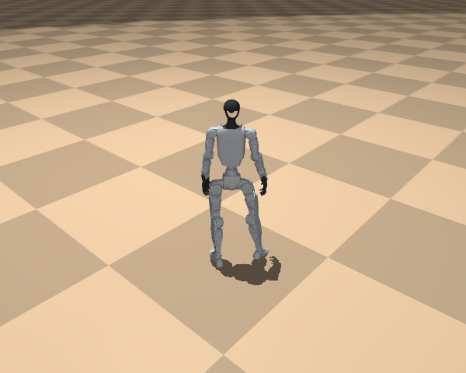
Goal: Kungfu
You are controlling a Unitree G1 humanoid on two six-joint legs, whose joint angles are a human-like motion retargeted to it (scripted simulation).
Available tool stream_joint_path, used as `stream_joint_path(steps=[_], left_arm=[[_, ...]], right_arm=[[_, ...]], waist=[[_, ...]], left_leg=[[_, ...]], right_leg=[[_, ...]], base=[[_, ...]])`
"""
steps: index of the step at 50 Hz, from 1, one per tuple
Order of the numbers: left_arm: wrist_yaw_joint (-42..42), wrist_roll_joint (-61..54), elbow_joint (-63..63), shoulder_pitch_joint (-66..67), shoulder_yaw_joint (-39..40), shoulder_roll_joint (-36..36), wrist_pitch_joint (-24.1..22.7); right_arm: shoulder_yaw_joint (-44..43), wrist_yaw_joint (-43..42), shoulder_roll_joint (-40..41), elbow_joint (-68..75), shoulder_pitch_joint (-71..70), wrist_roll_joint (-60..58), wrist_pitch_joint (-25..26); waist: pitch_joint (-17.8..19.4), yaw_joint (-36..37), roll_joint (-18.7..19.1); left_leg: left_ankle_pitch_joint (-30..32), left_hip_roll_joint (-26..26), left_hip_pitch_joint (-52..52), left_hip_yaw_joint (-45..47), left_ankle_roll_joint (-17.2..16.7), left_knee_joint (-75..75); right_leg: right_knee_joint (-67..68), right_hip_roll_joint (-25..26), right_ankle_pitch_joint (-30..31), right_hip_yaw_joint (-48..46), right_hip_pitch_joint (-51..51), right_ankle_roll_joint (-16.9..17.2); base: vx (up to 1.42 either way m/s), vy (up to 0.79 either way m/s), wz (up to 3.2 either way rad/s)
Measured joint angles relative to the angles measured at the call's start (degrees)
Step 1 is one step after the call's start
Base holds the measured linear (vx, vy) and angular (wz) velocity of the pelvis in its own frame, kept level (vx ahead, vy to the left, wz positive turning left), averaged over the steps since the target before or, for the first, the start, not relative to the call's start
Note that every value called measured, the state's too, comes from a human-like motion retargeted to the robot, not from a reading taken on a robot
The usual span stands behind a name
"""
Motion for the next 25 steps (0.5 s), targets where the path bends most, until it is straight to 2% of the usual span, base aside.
stream_joint_path(steps=[2,5,7,10,13,17,20,23,25], left_arm=[[-2.14,-0.92,1.78,-1.19,-0.13,1.05,0.86],[-4.17,-1.24,3.96,-1.78,0.91,2.60,2.80],[-4.33,-1.27,4.30,-1.27,2.07,3.25,4.05],[-3.34,-2.17,3.93,0.12,3.38,4.10,4.45],[-1.85,-2.78,3.51,1.97,4.45,4.88,4.26],[-0.84,-3.00,3.55,5.10,7.27,5.00,4.83],[-0.47,-6.32,4.71,7.04,9.75,4.22,4.94],[-0.30,-12.33,6.37,8.77,12.22,2.81,4.29],[-0.58,-17.14,7.41,9.54,14.17,1.92,3.68]], right_arm=[[1.24,-1.90,0.69,0.10,0.30,-2.85,-3.91],[3.24,-9.65,1.88,1.75,1.01,-9.42,-8.55],[4.02,-16.11,2.99,3.65,1.12,-14.33,-8.66],[4.30,-22.36,4.56,6.58,1.70,-19.74,-7.95],[4.27,-21.97,5.17,9.66,3.17,-20.40,-8.91],[2.04,-18.54,6.20,14.19,4.94,-17.26,-8.10],[0.09,-16.33,6.69,17.29,4.96,-12.14,-6.95],[-1.53,-13.72,7.03,18.41,5.24,-4.85,-6.60],[-2.74,-11.37,7.34,18.22,5.34,0.92,-6.60]], waist=[[0.35,-0.74,0.30],[0.07,-1.43,1.31],[0.02,-1.67,1.62],[0.21,-2.40,1.59],[-0.44,-1.82,0.74],[-2.02,-0.40,-0.68],[-2.05,-0.74,-1.07],[-1.92,-1.57,-1.21],[-1.90,-1.34,-1.42]], left_leg=[[-0.39,-0.37,-0.42,-0.17,0.99,0.05],[-0.20,0.02,-1.11,-0.18,1.85,-0.73],[0.36,-0.23,-1.14,0.02,2.30,-1.87],[0.98,-1.10,-1.01,-0.17,2.57,-3.38],[1.10,-2.38,-0.95,0.38,2.92,-4.45],[1.28,-4.11,-1.01,1.67,3.34,-5.45],[1.31,-4.85,-0.76,2.36,3.72,-5.74],[1.14,-5.08,-0.24,3.14,3.68,-5.87],[1.01,-5.24,0.32,4.13,3.57,-6.27]], right_leg=[[-0.24,0.39,-0.10,1.30,0.06,-1.05],[1.50,3.15,-6.43,6.83,-0.94,-4.71],[3.34,5.55,-11.21,10.71,-1.40,-5.39],[5.24,7.54,-15.90,9.74,0.17,-5.25],[6.89,8.76,-16.64,8.43,2.07,-5.34],[8.43,10.15,-17.14,11.62,3.37,-2.06],[7.26,10.91,-18.48,12.46,4.80,-1.09],[4.30,11.22,-19.46,11.53,5.85,-3.29],[3.37,11.06,-20.46,11.54,6.07,-3.59]], base=[[-0.08,0.39,0.02],[-0.04,0.27,-0.07],[-0.06,0.19,-0.08],[-0.09,0.20,0.01],[-0.04,0.10,-0.13],[-0.03,0.07,-0.24],[-0.10,0.04,-0.20],[-0.09,0.00,-0.26],[-0.09,-0.05,-0.52]])
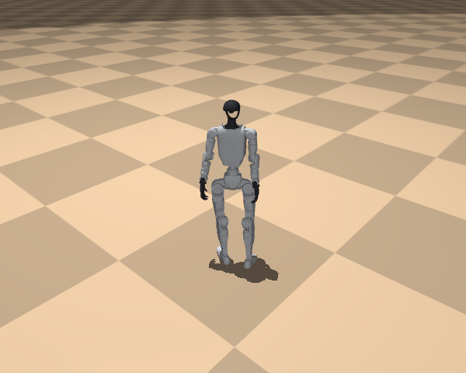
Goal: Kungfu
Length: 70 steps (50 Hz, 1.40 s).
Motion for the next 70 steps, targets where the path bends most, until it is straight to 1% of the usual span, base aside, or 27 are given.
stream_joint_path(steps=[2,5,10,13,15,17,22,32,36,40,43,47,53,57,60,63,65,68,70], left_arm=[[-0.38,-5.15,0.41,0.75,2.92,-1.27,-0.91],[-0.96,-16.45,0.56,1.04,7.86,-3.53,-4.33],[-4.33,-44.76,-1.23,-1.45,14.15,-5.99,-7.92],[-8.07,-56.43,-3.01,-2.97,16.99,-6.05,-7.58],[-10.81,-60.46,-4.13,-3.92,18.30,-5.87,-7.19],[-11.67,-62.09,-5.23,-4.84,18.65,-5.71,-7.55],[-8.79,-63.44,-7.95,-6.94,19.01,-5.69,-9.36],[-11.83,-72.41,-8.81,-9.13,22.33,-5.24,-6.78],[-12.35,-68.76,-7.80,-8.24,20.84,-3.75,-6.97],[-11.66,-60.86,-7.05,-7.17,19.13,-2.15,-7.96],[-11.86,-57.50,-6.76,-6.72,19.14,-1.48,-8.11],[-12.07,-58.32,-6.62,-6.57,20.41,-1.15,-8.00],[-12.02,-61.05,-6.75,-6.50,21.58,-0.62,-7.90],[-9.79,-56.22,-7.03,-6.31,20.56,0.54,-9.22],[-4.46,-48.18,-7.49,-6.20,19.10,1.65,-11.66],[1.40,-37.94,-7.96,-5.98,17.48,2.98,-13.90],[4.46,-30.45,-8.25,-5.78,16.55,3.90,-14.34],[6.48,-19.45,-8.81,-5.39,14.01,5.87,-14.61],[7.23,-11.08,-9.36,-5.08,11.60,7.63,-14.33]], right_arm=[[-1.86,1.91,0.52,-0.71,-0.02,5.58,-0.40],[-4.67,4.60,1.30,-2.46,-0.29,13.83,-0.96],[-7.87,10.19,2.47,-5.98,-1.57,30.10,-1.47],[-10.79,13.78,2.94,-6.91,-1.91,39.38,-1.89],[-12.81,16.18,3.01,-7.18,-1.97,45.61,-1.77],[-14.67,18.19,2.80,-7.30,-2.21,51.35,-1.53],[-18.27,20.01,1.75,-7.68,-3.11,62.69,-2.34],[-24.34,22.31,0.74,-8.27,-4.25,79.87,-3.41],[-24.76,22.63,-0.08,-7.97,-4.21,83.12,-3.50],[-24.74,22.74,-0.81,-7.69,-3.83,81.55,-3.48],[-25.14,22.82,-1.22,-7.54,-3.58,79.96,-3.35],[-26.26,23.16,-1.47,-7.53,-3.44,81.00,-3.35],[-27.82,23.76,-2.07,-7.14,-3.58,85.64,-3.14],[-27.23,22.48,-3.37,-6.33,-3.51,84.72,-3.19],[-25.73,20.98,-4.52,-6.18,-3.32,78.82,-4.43],[-23.78,19.81,-5.87,-6.46,-3.06,69.81,-5.15],[-22.54,19.21,-6.81,-6.87,-2.83,63.05,-5.16],[-20.16,18.23,-8.47,-7.49,-2.44,51.91,-5.48],[-18.00,16.15,-9.66,-7.80,-2.15,42.84,-5.95]], waist=[[-0.04,0.54,-0.24],[-0.05,0.99,-0.28],[1.11,0.06,0.02],[0.73,-0.09,-0.48],[0.26,0.58,-0.89],[0.19,0.99,-1.08],[0.37,0.25,-0.71],[0.88,-0.16,0.22],[1.13,-0.28,0.59],[1.33,-0.28,0.83],[1.31,-0.33,0.97],[1.19,-0.28,1.04],[1.26,-0.08,1.17],[1.65,0.11,1.28],[2.11,0.21,1.48],[2.42,0.22,1.79],[2.45,0.15,2.18],[2.28,-0.28,2.79],[2.10,-0.58,2.97]], left_leg=[[-0.01,-0.10,0.45,0.45,-0.22,-0.40],[0.13,0.20,0.70,1.36,-0.49,-0.63],[0.69,1.42,0.81,2.31,-0.41,-0.41],[1.17,1.71,0.73,2.88,-0.43,-0.48],[1.63,1.94,0.58,3.43,-0.60,-0.57],[2.07,2.15,0.50,3.86,-0.70,-0.69],[2.84,2.63,0.18,4.22,-0.70,-0.76],[3.78,3.35,0.05,4.08,-0.76,-0.57],[3.97,3.48,0.11,4.07,-0.74,-0.46],[4.09,3.58,0.11,4.11,-0.69,-0.29],[4.12,3.61,0.03,4.07,-0.63,-0.12],[4.16,3.63,-0.03,4.12,-0.53,0.08],[4.21,3.66,0.03,4.34,-0.32,0.22],[4.46,3.67,-0.06,4.22,-0.01,0.37],[4.77,3.65,-0.12,4.12,0.22,0.42],[4.59,3.61,-0.10,4.18,-0.01,0.32],[3.58,3.86,-0.30,4.33,-0.98,0.50],[-0.58,4.84,-1.46,4.25,-3.61,1.91],[-3.31,5.21,-2.65,2.63,-5.10,3.14]], right_leg=[[-0.39,-0.06,-0.58,1.55,-0.22,0.22],[-0.71,-0.23,-0.64,2.97,-0.70,0.76],[-1.89,0.68,-0.78,0.75,-0.23,-1.57],[-2.86,0.94,-1.06,-0.15,0.10,-2.05],[-3.38,1.00,-0.92,-0.40,0.10,-2.08],[-3.71,1.13,-0.79,-0.52,0.09,-2.16],[-4.10,1.65,-0.82,-0.90,0.11,-2.57],[-3.20,2.16,-1.26,-0.63,-0.28,-3.27],[-2.70,2.14,-1.59,-0.60,-0.41,-3.08],[-2.19,2.00,-1.77,-0.74,-0.54,-2.77],[-1.96,1.90,-1.74,-0.83,-0.62,-2.58],[-1.86,1.84,-1.61,-0.82,-0.67,-2.54],[-1.70,1.80,-1.45,-0.73,-0.76,-2.69],[-1.31,1.82,-1.43,-0.49,-1.00,-3.04],[-0.85,1.98,-1.63,-0.01,-1.32,-3.44],[-0.49,2.18,-2.85,0.13,-1.52,-3.49],[-0.28,2.54,-4.54,0.32,-1.74,-3.48],[0.00,3.30,-8.67,1.02,-2.25,-3.15],[0.24,4.23,-11.57,3.54,-2.87,-2.91]], base=[[-0.08,-0.05,-0.59],[-0.10,-0.07,-0.57],[-0.16,-0.11,-0.24],[-0.07,-0.15,0.00],[-0.07,-0.15,-0.07],[-0.10,-0.09,-0.03],[-0.09,-0.06,0.08],[-0.06,-0.03,0.01],[-0.05,-0.02,0.00],[0.00,0.00,0.00],[0.00,0.00,0.00],[0.00,0.00,0.00],[-0.02,0.00,-0.01],[-0.06,0.02,-0.02],[-0.09,0.03,-0.01],[-0.08,0.03,0.01],[-0.07,0.02,0.05],[-0.04,0.00,0.09],[-0.07,-0.04,0.18]])
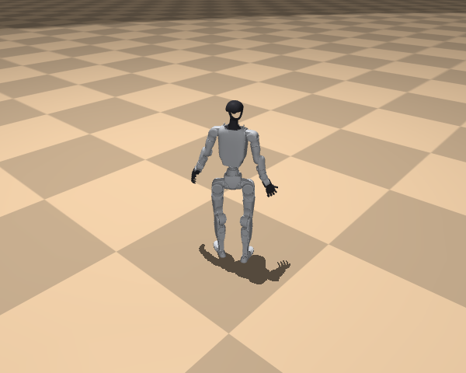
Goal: Kungfu
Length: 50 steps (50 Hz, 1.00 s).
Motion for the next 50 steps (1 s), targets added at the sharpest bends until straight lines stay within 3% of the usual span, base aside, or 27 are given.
stream_joint_path(steps=[3,7,13,17,22,30,33,35,38,39,40,43,50], left_arm=[[1.56,16.98,-1.28,0.94,-3.60,3.02,-0.03],[2.42,40.19,-3.77,2.67,-10.29,7.06,0.59],[-0.67,70.95,-7.22,1.19,-26.08,12.25,5.99],[-0.52,81.51,-7.72,0.42,-30.49,11.35,7.41],[-0.52,78.67,-5.93,1.09,-29.00,7.65,7.43],[-4.83,74.95,-5.09,1.90,-28.83,5.06,7.34],[-3.53,75.14,-5.54,2.19,-28.53,5.10,7.19],[-3.41,73.46,-5.54,2.49,-27.66,5.06,7.00],[-4.10,68.95,-4.98,3.40,-25.64,4.89,7.02],[-4.29,67.48,-4.56,3.54,-24.85,5.10,7.38],[-4.46,66.06,-4.07,3.58,-24.01,5.45,7.86],[-4.58,64.45,-2.11,3.85,-22.63,5.61,9.66],[-4.44,65.14,-0.88,4.47,-22.38,5.77,11.21]], right_arm=[[5.18,-4.97,-2.00,-0.06,-0.17,-19.12,-0.71],[14.96,-11.19,-4.59,-1.19,-1.44,-49.64,0.03],[30.32,-15.17,-8.21,-5.95,-2.50,-85.38,1.84],[33.57,-17.74,-7.68,-7.06,-2.22,-97.16,1.91],[31.11,-16.82,-5.13,-5.19,-1.09,-94.28,2.74],[22.53,-8.70,-1.95,0.12,1.62,-76.17,5.96],[19.85,-9.54,-0.83,1.92,3.06,-69.39,7.18],[18.87,-10.19,-0.15,3.05,3.29,-66.11,8.05],[18.83,-10.73,0.79,3.91,2.43,-64.41,9.18],[19.01,-10.62,1.15,3.93,1.80,-64.69,9.15],[19.24,-10.40,1.55,3.86,1.04,-65.20,8.99],[20.36,-9.93,1.57,2.21,0.85,-67.67,7.97],[21.94,-12.43,2.20,0.39,1.21,-71.61,7.13]], waist=[[-0.51,-1.10,0.25],[-0.65,-2.82,0.27],[-0.21,-1.17,-0.87],[-0.15,-1.55,-1.36],[-0.30,-0.57,-1.60],[-0.03,0.41,-1.03],[-0.36,0.70,-0.94],[-0.30,0.36,-0.68],[0.43,0.47,-0.10],[0.57,1.07,0.74],[0.64,1.94,1.82],[0.10,1.50,4.96],[-0.16,-0.56,12.56]], left_leg=[[-2.93,0.26,-1.98,-3.70,-1.01,1.38],[-4.32,0.31,-2.96,-6.39,-2.78,1.98],[-2.87,0.37,-2.44,-5.42,-3.50,3.21],[-1.04,0.14,-3.43,-6.44,-3.07,5.34],[3.73,0.15,-5.29,-6.43,-1.79,7.88],[4.83,-2.16,-3.53,-9.30,-1.04,6.55],[6.07,-3.02,-3.54,-10.58,2.13,5.72],[5.84,-3.40,-3.11,-11.31,3.17,4.72],[5.60,-3.14,-1.62,-9.99,4.14,2.53],[5.70,-0.75,-2.11,-9.01,3.24,2.63],[5.87,2.68,-3.13,-7.82,1.77,3.15],[6.37,6.74,-4.76,-7.40,0.55,3.23],[5.87,9.20,-6.79,-10.08,4.43,1.98]], right_leg=[[0.96,2.55,-2.71,7.80,-2.10,-0.81],[1.17,5.19,1.10,15.34,-3.90,-2.83],[-0.38,4.12,7.40,12.60,-3.03,-3.53],[-1.44,4.09,7.90,12.18,-1.94,-4.90],[-1.87,3.16,9.16,10.43,-1.53,-5.69],[-2.37,2.14,9.06,9.26,0.69,-4.02],[-0.61,1.28,8.60,8.11,0.27,-2.04],[2.07,0.66,8.99,7.18,-0.86,1.12],[9.87,0.58,15.18,8.32,-4.84,10.64],[12.85,2.40,17.23,7.80,-7.38,11.86],[15.83,5.01,19.01,6.70,-10.40,12.13],[30.12,7.27,16.33,2.27,-19.79,12.13],[67.63,4.21,4.54,-7.39,-36.24,12.13]], base=[[-0.08,-0.10,0.17],[-0.07,-0.19,-0.06],[-0.05,-0.20,-0.22],[-0.03,-0.15,0.29],[0.05,-0.06,0.06],[0.14,0.13,0.09],[0.16,0.13,0.26],[0.15,0.19,0.13],[0.06,0.14,-0.46],[-0.05,-0.19,-1.17],[-0.06,-0.35,-1.21],[0.02,-0.10,-0.58],[0.07,0.26,0.05]])
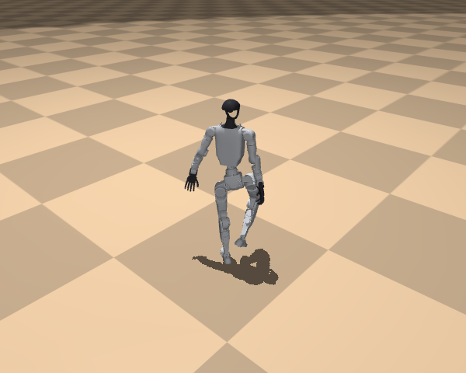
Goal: Kungfu
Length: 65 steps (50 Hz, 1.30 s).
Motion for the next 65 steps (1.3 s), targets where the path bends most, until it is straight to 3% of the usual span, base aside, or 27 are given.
stream_joint_path(steps=[5,12,18,23,25,28,30,32,34,35,37,38,39,40,42,44,45,47,53,58,65], left_arm=[[0.74,-1.89,-0.98,-0.10,1.00,-0.87,-0.08],[1.00,-6.66,-1.52,-0.39,1.11,-3.50,-0.78],[2.39,-5.92,-3.75,-1.37,0.40,-5.11,-2.07],[5.49,-3.84,-7.02,-2.65,4.74,-6.09,-0.54],[5.54,-4.28,-10.58,-2.07,9.58,-7.83,-0.08],[5.80,-12.61,-17.57,-2.80,14.47,-9.81,-2.49],[5.64,-21.60,-23.51,-5.53,15.34,-8.58,-4.37],[5.13,-31.99,-30.34,-10.16,15.66,-4.87,-6.05],[3.44,-45.80,-37.96,-16.94,15.68,0.46,-6.95],[2.60,-53.39,-41.46,-20.80,15.77,3.41,-6.76],[0.16,-68.81,-45.99,-31.00,16.09,6.23,-6.22],[-1.72,-76.80,-47.53,-36.75,15.41,6.46,-6.92],[-3.12,-85.28,-48.87,-42.34,13.96,6.25,-8.26],[-4.28,-94.02,-50.11,-47.86,12.14,5.81,-9.92],[-3.68,-109.87,-53.40,-55.48,10.86,3.26,-13.70],[-4.61,-123.63,-57.85,-60.99,9.47,0.62,-15.91],[-6.02,-129.69,-59.96,-63.36,8.52,-0.66,-16.12],[-11.44,-137.23,-62.74,-67.20,5.86,-2.88,-14.14],[-28.18,-141.40,-63.75,-74.82,-4.76,-12.64,-6.94],[-33.14,-138.09,-64.58,-73.86,-10.52,-22.17,-5.45],[-35.87,-143.34,-62.90,-65.36,-17.08,-30.47,1.22]], right_arm=[[0.00,0.46,0.02,0.39,0.26,0.22,0.13],[-0.65,-0.16,-0.10,0.34,0.31,1.40,0.32],[-0.44,-2.15,-1.25,-2.76,-0.62,2.67,-1.44],[-2.39,-4.37,-0.66,-8.72,1.83,4.83,-3.19],[-3.33,-5.31,0.34,-11.49,3.63,6.44,-3.97],[-2.58,-8.25,1.37,-14.62,5.58,11.82,-6.46],[-0.97,-10.27,1.70,-16.42,5.87,17.01,-9.97],[0.71,-11.28,2.06,-19.11,5.96,22.09,-14.24],[2.63,-10.96,2.33,-23.95,6.09,27.70,-18.22],[3.75,-10.47,2.46,-26.99,6.58,30.56,-19.80],[5.33,-7.04,2.65,-33.44,8.95,36.25,-21.25],[5.50,-3.88,3.06,-36.43,10.73,39.01,-21.70],[5.51,0.32,3.42,-39.15,12.08,41.62,-21.61],[5.45,5.02,3.74,-41.74,13.21,44.16,-21.24],[7.63,12.21,2.82,-46.03,13.51,47.87,-18.70],[9.82,15.77,1.94,-49.89,12.91,51.54,-16.99],[10.88,16.57,1.29,-51.70,12.58,53.95,-16.79],[13.06,16.85,0.43,-55.30,12.64,59.12,-17.61],[13.98,19.33,0.90,-65.50,14.51,68.87,-17.83],[12.90,18.45,2.08,-69.62,13.47,72.74,-17.72],[12.83,18.18,1.94,-72.68,12.98,77.96,-18.52]], waist=[[-1.32,-0.12,2.26],[-3.44,0.51,2.96],[-1.28,-1.40,1.08],[-1.65,-0.46,-3.39],[-3.19,-1.03,-4.48],[-3.09,-2.70,-4.74],[-0.66,-4.44,-5.84],[1.76,-6.50,-8.80],[3.96,-7.76,-9.93],[4.74,-7.08,-9.82],[3.09,-1.83,-9.09],[1.92,2.04,-9.62],[1.11,4.75,-9.99],[0.46,6.89,-10.29],[0.51,3.42,-8.21],[1.51,-0.62,-6.05],[1.83,-2.20,-5.38],[2.42,-5.16,-4.54],[3.64,-9.54,-4.57],[7.97,-14.16,-3.93],[12.91,-19.28,-3.77]], left_leg=[[-1.40,0.96,-2.09,-1.03,1.85,1.54],[-2.69,0.17,-2.68,-0.22,2.53,1.98],[-5.38,-3.13,-0.30,1.26,3.01,4.38],[-5.41,-7.49,3.79,4.53,2.54,6.02],[-2.33,-9.23,5.09,4.60,1.49,4.76],[8.16,-10.91,6.44,3.78,-1.02,3.50],[17.29,-11.65,6.12,2.54,-5.60,5.70],[25.49,-13.91,3.30,1.96,-11.60,11.86],[28.86,-15.00,-3.13,5.74,-12.38,20.69],[28.82,-14.39,-6.96,7.73,-12.38,25.89],[23.05,-9.50,-12.43,7.99,-12.38,32.96],[18.63,-3.48,-12.76,9.42,-12.38,35.33],[15.56,2.15,-12.99,11.09,-10.75,36.45],[13.17,7.60,-13.17,12.88,-8.30,36.95],[12.49,11.45,-15.02,11.02,-0.75,32.74],[13.36,13.43,-15.29,9.92,4.64,26.08],[13.57,14.15,-14.64,10.39,6.45,22.21],[12.71,14.99,-12.35,11.87,6.17,13.70],[10.94,14.93,-10.99,14.68,7.19,1.53],[12.49,16.00,-7.00,25.40,9.40,0.24],[21.96,18.80,-2.77,35.98,4.40,-2.95]], right_leg=[[15.31,-0.14,-6.32,-2.67,-7.60,0.00],[21.03,-1.24,-11.09,-4.59,-11.33,0.00],[13.34,-5.05,-9.18,-2.51,-6.31,-0.37],[-7.18,-2.71,-3.08,4.83,3.22,-0.68],[-18.48,-2.42,0.61,6.45,8.10,-2.10],[-38.38,-0.24,8.69,10.41,17.46,-5.09],[-51.33,-0.38,13.93,12.99,24.51,-8.19],[-60.72,-4.23,21.59,13.12,30.12,-5.93],[-61.92,-9.41,15.00,9.25,31.14,-7.94],[-61.19,-10.27,11.02,7.35,30.91,-9.72],[-60.42,-7.17,4.36,6.76,29.12,-17.20],[-60.47,-4.39,2.08,8.06,29.17,-21.06],[-59.07,-2.34,0.70,10.43,28.34,-22.42],[-56.94,-0.67,-0.22,13.34,27.08,-22.52],[-53.96,-0.26,-1.37,13.32,25.51,-22.16],[-52.94,-1.26,-2.23,12.38,25.42,-22.65],[-52.50,-1.77,-2.61,12.51,25.29,-22.83],[-50.04,-1.45,-4.30,13.55,24.05,-23.05],[-45.56,-3.95,-8.08,12.04,21.51,-24.07],[-41.61,-5.19,-10.77,10.68,19.85,-24.33],[-39.03,-6.45,-12.35,8.29,20.66,-22.91]], base=[[0.08,0.05,0.00],[0.10,0.02,-0.10],[0.06,0.03,0.05],[0.18,-0.11,-0.16],[0.31,-0.22,0.29],[0.16,-0.14,0.58],[-0.09,-0.17,1.07],[-0.27,0.02,1.63],[-0.50,0.46,1.55],[-0.42,0.29,0.40],[-0.04,-0.42,-0.71],[0.26,-0.97,-1.30],[0.33,-0.98,-1.30],[0.22,-0.44,-0.62],[0.07,0.15,0.09],[0.04,0.38,0.14],[0.10,0.30,-0.06],[0.09,0.18,-0.01],[-0.01,0.08,0.17],[-0.13,0.18,0.30],[0.08,0.19,0.12]])
